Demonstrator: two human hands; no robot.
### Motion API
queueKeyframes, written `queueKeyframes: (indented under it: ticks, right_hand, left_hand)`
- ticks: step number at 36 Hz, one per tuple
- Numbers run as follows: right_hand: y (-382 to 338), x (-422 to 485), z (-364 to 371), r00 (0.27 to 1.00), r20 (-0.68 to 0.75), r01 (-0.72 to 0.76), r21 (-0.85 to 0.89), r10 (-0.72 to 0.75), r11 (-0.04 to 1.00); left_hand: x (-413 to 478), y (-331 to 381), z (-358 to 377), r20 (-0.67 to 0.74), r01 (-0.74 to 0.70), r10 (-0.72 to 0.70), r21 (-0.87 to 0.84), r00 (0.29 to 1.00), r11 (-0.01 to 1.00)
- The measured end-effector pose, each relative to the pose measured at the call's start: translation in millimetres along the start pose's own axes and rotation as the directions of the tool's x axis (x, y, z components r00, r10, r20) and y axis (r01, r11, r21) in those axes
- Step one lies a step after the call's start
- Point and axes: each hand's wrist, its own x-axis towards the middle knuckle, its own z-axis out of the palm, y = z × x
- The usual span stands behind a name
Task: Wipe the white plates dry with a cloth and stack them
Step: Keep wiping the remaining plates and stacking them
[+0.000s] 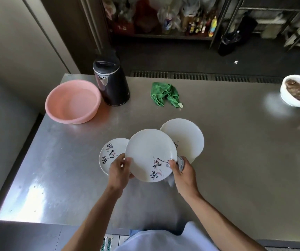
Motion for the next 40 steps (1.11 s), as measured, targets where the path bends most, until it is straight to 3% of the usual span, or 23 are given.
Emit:
queueKeyframes:
  ticks: [3,8,18,25,30,40]
  right_hand:
    - [15.5,-4.5,-4.1,1.0,-0.012,-0.027,-0.043,0.027,0.999]
    - [29.3,-9.0,-8.2,0.994,0.103,-0.007,-0.113,0.019,0.994]
    - [33.7,-10.8,-9.5,0.986,0.161,-0.01,-0.196,0.043,0.981]
    - [26.9,-13.5,-13.0,0.97,0.24,-0.014,-0.102,0.038,0.995]
    - [24.4,-12.9,-12.5,0.96,0.277,0.009,-0.126,0.027,0.992]
    - [26.8,-11.3,-12.1,0.967,0.255,0.018,-0.19,0.031,0.982]
  left_hand:
    - [11.9,17.7,12.4,-0.021,-0.04,0.04,0.023,0.999,0.999]
    - [35.8,45.1,38.2,0.019,-0.106,0.104,0.155,0.994,0.982]
    - [58.8,69.2,94.7,0.117,-0.06,0.028,0.286,0.993,0.956]
    - [57.8,74.5,105.6,0.113,0.02,-0.055,0.288,0.992,0.957]
    - [58.5,74.4,107.2,0.1,0.031,-0.068,0.332,0.993,0.943]
    - [53.3,63.9,114.9,0.197,-0.082,-0.008,0.449,0.98,0.89]
